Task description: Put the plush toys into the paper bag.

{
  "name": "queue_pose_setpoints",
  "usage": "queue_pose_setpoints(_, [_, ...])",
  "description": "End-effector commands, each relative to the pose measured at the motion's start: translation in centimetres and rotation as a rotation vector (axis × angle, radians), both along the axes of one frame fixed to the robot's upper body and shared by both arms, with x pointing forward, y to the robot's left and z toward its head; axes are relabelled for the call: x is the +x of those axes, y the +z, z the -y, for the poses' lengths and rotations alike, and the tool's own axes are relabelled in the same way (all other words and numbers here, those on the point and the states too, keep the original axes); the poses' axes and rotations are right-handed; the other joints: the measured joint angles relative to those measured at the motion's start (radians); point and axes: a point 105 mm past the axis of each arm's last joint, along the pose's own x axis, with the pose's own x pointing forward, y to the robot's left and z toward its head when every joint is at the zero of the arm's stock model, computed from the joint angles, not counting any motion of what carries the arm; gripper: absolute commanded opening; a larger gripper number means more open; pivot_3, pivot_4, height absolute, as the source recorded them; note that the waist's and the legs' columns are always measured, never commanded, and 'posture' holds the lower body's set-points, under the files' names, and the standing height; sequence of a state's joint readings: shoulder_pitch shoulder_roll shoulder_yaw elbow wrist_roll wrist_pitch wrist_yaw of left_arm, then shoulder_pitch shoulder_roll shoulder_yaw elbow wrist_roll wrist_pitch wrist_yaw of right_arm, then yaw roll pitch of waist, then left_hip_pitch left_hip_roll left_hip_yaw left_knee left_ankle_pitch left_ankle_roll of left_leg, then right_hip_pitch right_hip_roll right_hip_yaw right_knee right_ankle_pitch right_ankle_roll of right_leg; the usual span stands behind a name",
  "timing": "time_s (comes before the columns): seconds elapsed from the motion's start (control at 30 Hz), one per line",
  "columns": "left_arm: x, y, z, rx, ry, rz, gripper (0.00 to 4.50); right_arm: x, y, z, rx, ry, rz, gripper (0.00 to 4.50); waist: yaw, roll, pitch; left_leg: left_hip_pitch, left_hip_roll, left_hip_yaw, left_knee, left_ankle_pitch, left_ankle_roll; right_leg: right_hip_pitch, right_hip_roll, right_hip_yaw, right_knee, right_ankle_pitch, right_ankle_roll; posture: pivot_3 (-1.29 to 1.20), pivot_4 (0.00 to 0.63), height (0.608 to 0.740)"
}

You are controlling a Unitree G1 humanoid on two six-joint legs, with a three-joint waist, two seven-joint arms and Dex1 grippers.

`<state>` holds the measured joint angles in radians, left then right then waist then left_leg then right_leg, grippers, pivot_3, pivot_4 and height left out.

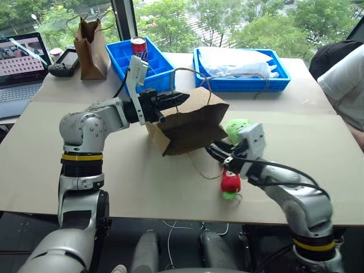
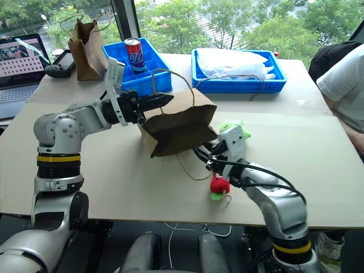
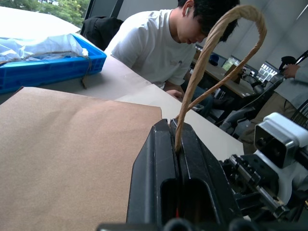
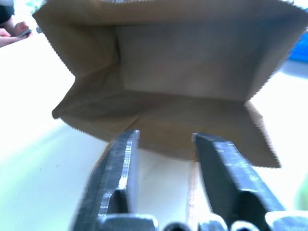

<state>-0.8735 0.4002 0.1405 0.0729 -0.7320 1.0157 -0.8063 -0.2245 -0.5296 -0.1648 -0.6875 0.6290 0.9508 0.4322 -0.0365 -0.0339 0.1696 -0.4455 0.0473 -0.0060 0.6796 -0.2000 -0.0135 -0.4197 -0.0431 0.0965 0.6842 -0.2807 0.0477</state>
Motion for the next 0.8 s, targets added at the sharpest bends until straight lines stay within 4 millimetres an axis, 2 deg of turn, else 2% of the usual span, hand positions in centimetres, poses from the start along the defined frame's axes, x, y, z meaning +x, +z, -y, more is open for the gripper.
queue_pose_setpoints(0.03, [-0.8, 1.0, 0.0, -0.007, -0.023, 0.044, 0.0, -2.0, 0.8, 1.5, -0.039, -0.004, -0.061, 3.52, 0.0, 0.0, 0.0, 0.0, 0.0, 0.0, 0.0, 0.0, 0.0, 0.0, 0.0, 0.0, 0.0, 0.0, 0.0, 0.0, 0.15, 0.694])
queue_pose_setpoints(0.1, [-0.9, 0.9, 0.0, -0.005, -0.03, 0.044, 0.0, -3.2, -0.4, 2.4, -0.087, -0.02, -0.147, 4.25, 0.0, 0.0, 0.0, 0.0, 0.0, 0.0, 0.0, 0.0, 0.0, 0.0, 0.0, 0.0, 0.0, 0.0, 0.0, 0.0, 0.15, 0.694])
queue_pose_setpoints(0.13, [-0.9, 0.9, 0.0, -0.003, -0.036, 0.044, 0.0, -3.8, -1.2, 2.8, -0.1, -0.034, -0.196, 4.47, 0.0, 0.0, 0.0, 0.0, 0.0, 0.0, 0.0, 0.0, 0.0, 0.0, 0.0, 0.0, 0.0, 0.0, 0.0, 0.0, 0.15, 0.694])
queue_pose_setpoints(0.27, [-1.2, 0.8, 0.1, 0.001, -0.057, 0.047, 0.0, -5.4, -4.5, 3.1, -0.115, -0.073, -0.352, 4.47, -0.002, 0.0, 0.0, 0.0, 0.0, 0.0, -0.001, 0.0, 0.0, 0.0, 0.0, 0.001, -0.001, 0.0, 0.0, 0.0, 0.15, 0.694])
queue_pose_setpoints(0.47, [-1.2, 0.8, 0.2, 0.007, -0.071, 0.051, 0.0, -4.8, -8.0, 2.9, -0.077, -0.168, -0.431, 4.47, -0.006, 0.0, 0.0, 0.001, 0.0, 0.001, 0.0, 0.0, 0.0, 0.0, 0.0, 0.001, 0.0, 0.0, 0.0, 0.0, 0.15, 0.694])
queue_pose_setpoints(0.57, [-1.2, 0.8, 0.2, 0.008, -0.073, 0.054, 0.0, -4.1, -8.5, 3.2, -0.063, -0.206, -0.41, 3.8, -0.005, 0.0, 0.0, 0.0, 0.0, 0.001, 0.0, 0.0, 0.0, 0.0, 0.0, 0.001, -0.001, 0.0, 0.0, 0.0, 0.15, 0.694])
queue_pose_setpoints(0.7, [-1.2, 0.8, 0.1, 0.011, -0.067, 0.056, 0.0, -3.7, -8.0, 4.3, -0.078, -0.237, -0.361, 2.34, -0.003, 0.0, 0.0, 0.0, 0.0, 0.001, 0.0, 0.0, 0.0, 0.0, 0.0, 0.001, -0.001, 0.0, 0.0, 0.0, 0.15, 0.694])
queue_pose_setpoints(0.8, [-1.1, 0.8, 0.1, 0.011, -0.063, 0.056, 0.0, -3.7, -6.3, 5.9, -0.113, -0.259, -0.309, 1.28, -0.003, 0.0, 0.0, 0.0, 0.0, 0.001, 0.0, 0.0, 0.0, 0.0, 0.0, 0.001, -0.001, 0.0, 0.0, 0.0, 0.15, 0.694])
